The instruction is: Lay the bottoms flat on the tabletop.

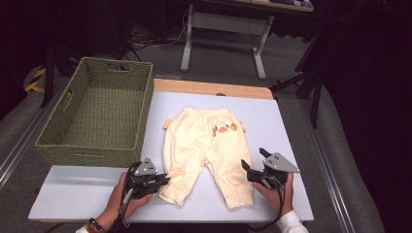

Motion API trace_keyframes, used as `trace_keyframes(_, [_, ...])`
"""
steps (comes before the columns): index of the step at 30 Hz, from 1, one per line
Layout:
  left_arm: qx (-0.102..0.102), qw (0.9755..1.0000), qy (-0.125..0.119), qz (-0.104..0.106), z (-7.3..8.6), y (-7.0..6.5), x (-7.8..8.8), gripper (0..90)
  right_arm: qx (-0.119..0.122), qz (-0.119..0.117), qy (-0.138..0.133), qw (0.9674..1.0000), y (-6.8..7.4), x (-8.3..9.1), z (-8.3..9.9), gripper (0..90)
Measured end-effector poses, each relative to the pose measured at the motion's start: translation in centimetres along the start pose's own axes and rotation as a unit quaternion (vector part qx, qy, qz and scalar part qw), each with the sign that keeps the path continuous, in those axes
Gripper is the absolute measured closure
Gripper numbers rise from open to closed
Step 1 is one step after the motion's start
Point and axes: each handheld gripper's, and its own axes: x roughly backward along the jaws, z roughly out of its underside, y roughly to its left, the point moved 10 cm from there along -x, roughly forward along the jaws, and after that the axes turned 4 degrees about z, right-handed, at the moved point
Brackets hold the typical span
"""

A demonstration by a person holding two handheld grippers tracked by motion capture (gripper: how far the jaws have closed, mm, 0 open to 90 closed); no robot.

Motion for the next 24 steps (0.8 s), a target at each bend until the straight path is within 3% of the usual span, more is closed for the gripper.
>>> trace_keyframes(24, [-0.003,1.0000,0.000,-0.001,0.07,-0.04,-0.05,80.6,0.005,-0.002,0.001,1.0000,0.33,0.00,0.00,22.2])
